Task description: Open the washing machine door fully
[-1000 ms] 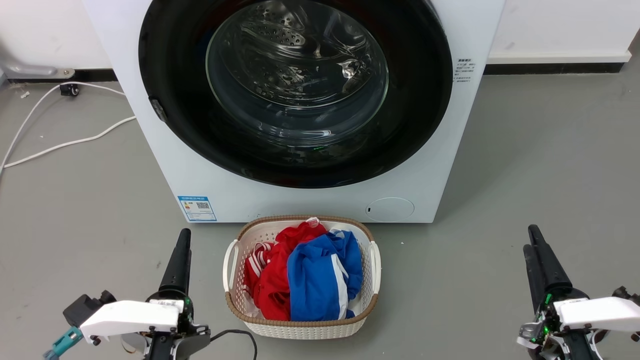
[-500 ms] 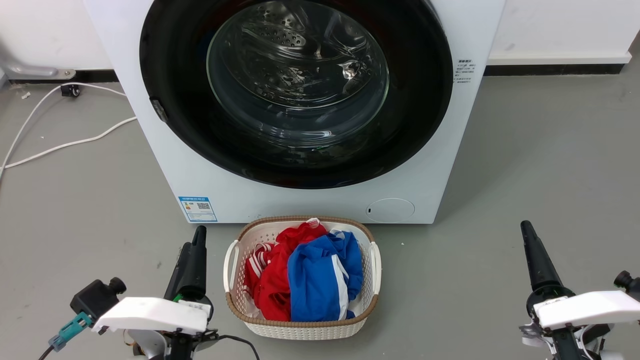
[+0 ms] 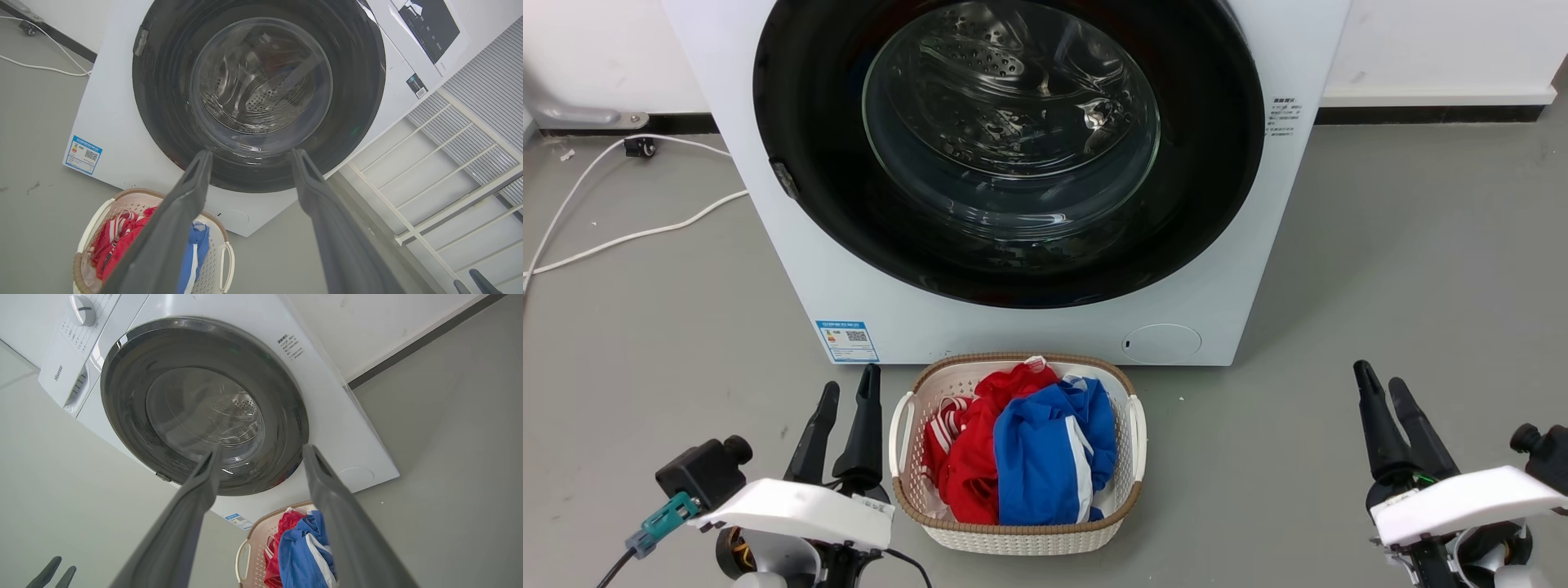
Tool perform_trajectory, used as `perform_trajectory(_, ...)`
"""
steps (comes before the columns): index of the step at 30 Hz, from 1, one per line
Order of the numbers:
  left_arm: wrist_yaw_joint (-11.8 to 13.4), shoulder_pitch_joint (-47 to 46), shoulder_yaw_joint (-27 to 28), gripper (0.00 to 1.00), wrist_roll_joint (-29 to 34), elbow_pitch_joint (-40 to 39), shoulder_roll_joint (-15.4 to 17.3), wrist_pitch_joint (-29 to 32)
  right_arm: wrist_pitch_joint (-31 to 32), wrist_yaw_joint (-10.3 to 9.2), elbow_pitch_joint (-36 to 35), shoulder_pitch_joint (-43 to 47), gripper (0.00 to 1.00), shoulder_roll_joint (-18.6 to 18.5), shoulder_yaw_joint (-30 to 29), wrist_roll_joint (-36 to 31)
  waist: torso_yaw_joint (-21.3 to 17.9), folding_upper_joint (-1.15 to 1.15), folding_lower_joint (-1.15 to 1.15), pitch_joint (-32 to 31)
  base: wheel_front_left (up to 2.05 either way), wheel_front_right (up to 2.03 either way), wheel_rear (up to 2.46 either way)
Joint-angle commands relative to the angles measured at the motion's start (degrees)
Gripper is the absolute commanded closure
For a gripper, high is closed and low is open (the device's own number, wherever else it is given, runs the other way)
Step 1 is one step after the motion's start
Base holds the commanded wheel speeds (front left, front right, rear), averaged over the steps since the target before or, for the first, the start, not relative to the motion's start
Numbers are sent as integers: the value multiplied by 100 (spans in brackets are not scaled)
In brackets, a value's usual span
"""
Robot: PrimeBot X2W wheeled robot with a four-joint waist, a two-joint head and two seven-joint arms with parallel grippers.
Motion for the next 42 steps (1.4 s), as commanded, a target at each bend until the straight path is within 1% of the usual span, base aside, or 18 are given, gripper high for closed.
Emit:
perform_trajectory(1, 13, -58, -29, 0, 208, -106, 53, -50, 14, 7, -114, -35, 0, -67, 22, -210, -1, 0, 0, -1, 0, 0, 0)
perform_trajectory(9, 43, -35, -148, 0, 875, -169, 112, -189, 74, 8, -226, 11, 0, -82, 25, -911, 12, 0, 0, -14, 0, 0, 0)
perform_trajectory(20, 91, -80, -315, 0, 1677, -155, 250, -362, 108, 10, -413, 105, 0, 1, -37, -1791, 20, 0, 0, -22, 0, 0, 0)
perform_trajectory(27, 149, -111, -415, 0, 2096, -134, 298, -461, 114, 11, -534, 144, 0, 44, -60, -2344, 29, 0, 0, -27, 0, 0, 0)
perform_trajectory(31, 138, -122, -449, 0, 2254, -112, 317, -519, 115, 11, -579, 164, 0, 64, -46, -2621, 27, 0, 0, -32, 0, 0, 0)
perform_trajectory(42, 204, -117, -495, 0, 2767, -35, 351, -661, 129, 13, -690, 214, 0, 109, -44, -3239, 16, 0, 0, -45, 0, 0, 0)
